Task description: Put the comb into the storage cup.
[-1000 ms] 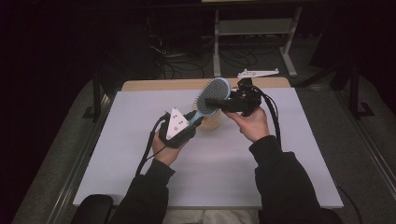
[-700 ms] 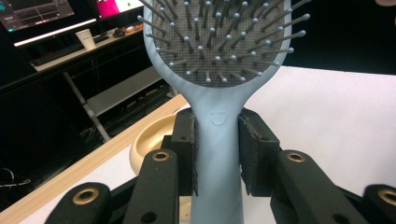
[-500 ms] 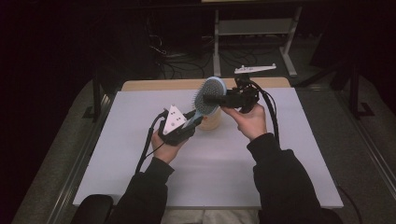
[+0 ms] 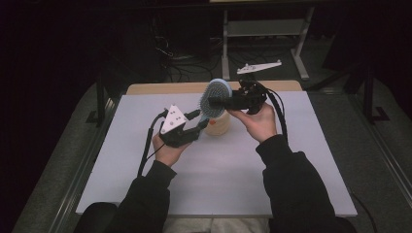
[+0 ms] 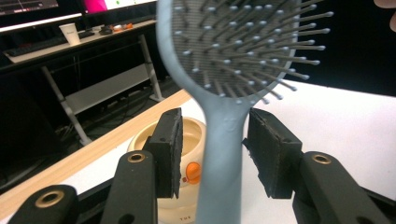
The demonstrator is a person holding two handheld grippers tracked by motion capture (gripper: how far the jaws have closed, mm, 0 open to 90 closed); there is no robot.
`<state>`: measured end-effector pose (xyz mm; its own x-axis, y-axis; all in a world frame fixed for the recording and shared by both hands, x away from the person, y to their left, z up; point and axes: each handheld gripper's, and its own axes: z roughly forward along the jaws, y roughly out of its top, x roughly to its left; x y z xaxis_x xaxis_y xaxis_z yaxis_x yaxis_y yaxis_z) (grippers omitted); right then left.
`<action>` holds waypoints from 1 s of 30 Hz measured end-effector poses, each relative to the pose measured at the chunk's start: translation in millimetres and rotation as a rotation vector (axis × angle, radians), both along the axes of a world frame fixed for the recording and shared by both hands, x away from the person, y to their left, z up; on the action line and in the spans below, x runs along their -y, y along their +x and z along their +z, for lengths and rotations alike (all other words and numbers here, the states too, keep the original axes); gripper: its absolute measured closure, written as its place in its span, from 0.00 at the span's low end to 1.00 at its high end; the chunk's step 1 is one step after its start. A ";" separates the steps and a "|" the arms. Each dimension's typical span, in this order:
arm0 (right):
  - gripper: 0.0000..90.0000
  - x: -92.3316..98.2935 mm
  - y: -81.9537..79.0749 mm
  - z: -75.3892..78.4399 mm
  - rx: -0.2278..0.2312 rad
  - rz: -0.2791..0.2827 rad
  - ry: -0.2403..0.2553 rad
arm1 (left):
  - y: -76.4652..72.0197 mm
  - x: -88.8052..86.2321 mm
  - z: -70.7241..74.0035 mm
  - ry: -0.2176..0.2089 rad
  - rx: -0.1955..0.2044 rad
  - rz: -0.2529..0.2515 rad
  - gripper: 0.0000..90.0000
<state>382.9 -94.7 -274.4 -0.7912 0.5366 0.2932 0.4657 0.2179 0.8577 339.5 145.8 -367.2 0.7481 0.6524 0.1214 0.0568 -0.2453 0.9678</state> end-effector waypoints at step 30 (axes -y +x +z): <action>0.59 -3.6 0.8 23.1 0.056 0.040 -0.063 | 10.4 -63.4 6.2 -0.110 -0.151 -0.073 0.27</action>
<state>383.7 -91.0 -251.3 -0.8265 0.5203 0.2149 0.4075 0.2895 0.8661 349.9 209.2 -361.0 0.7980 0.5991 -0.0647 0.1892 -0.1472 0.9708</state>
